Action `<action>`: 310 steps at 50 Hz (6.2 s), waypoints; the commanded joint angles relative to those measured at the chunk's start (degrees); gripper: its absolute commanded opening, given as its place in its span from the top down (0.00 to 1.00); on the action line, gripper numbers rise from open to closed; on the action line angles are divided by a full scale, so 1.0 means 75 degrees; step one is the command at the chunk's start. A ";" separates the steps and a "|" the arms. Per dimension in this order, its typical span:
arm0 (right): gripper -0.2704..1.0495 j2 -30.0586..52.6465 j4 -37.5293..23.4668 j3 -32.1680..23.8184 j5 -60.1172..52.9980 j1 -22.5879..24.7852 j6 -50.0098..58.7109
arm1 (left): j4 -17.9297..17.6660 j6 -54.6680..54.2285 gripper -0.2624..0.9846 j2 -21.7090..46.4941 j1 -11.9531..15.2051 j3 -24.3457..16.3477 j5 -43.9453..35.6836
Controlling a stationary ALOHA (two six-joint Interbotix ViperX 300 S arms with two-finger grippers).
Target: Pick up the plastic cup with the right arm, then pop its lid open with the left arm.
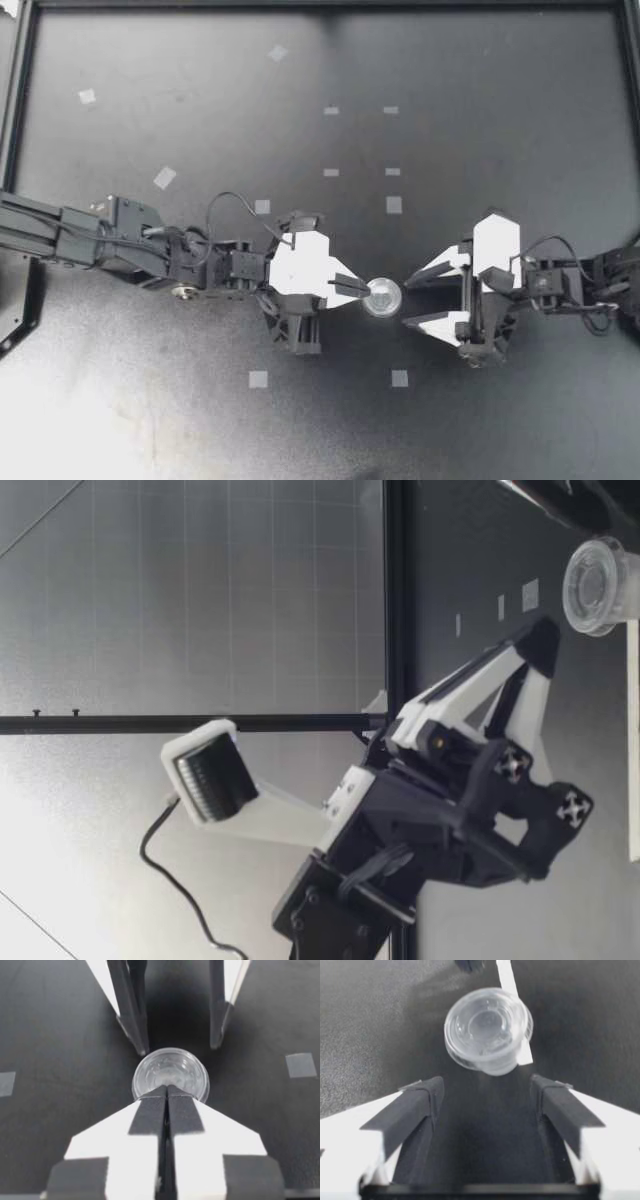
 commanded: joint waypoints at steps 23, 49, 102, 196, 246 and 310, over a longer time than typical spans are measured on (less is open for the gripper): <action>0.28 0.0352 0.0047 -0.0363 -0.0094 0.0012 -0.0234 | 0.0000 -0.0105 0.83 0.0047 0.0012 -0.0211 -0.0117; 0.28 0.0492 0.0105 -0.0527 -0.0105 -0.0105 -0.0305 | -0.0023 -0.0141 0.83 0.0234 0.0012 -0.0234 -0.0117; 0.43 0.0012 0.0094 -0.0809 0.1254 -0.0117 -0.0984 | -0.0023 -0.0141 0.83 0.0363 0.0012 -0.0187 -0.0117; 0.61 0.0059 -0.0504 -0.0246 -0.5145 -0.0211 -0.1793 | 0.0645 -1.1379 0.32 -0.0961 -0.0246 0.1664 -0.6152; 0.61 -0.0328 -0.0316 0.0234 -0.3879 -0.0234 -0.0984 | 0.0656 -0.9305 0.32 -0.1301 -0.0047 0.1828 -0.5602; 0.61 -0.1137 -0.0598 -0.0492 -0.2426 -0.0234 -0.0539 | 0.0656 -0.1500 0.32 -0.2086 0.0035 0.1934 -0.2766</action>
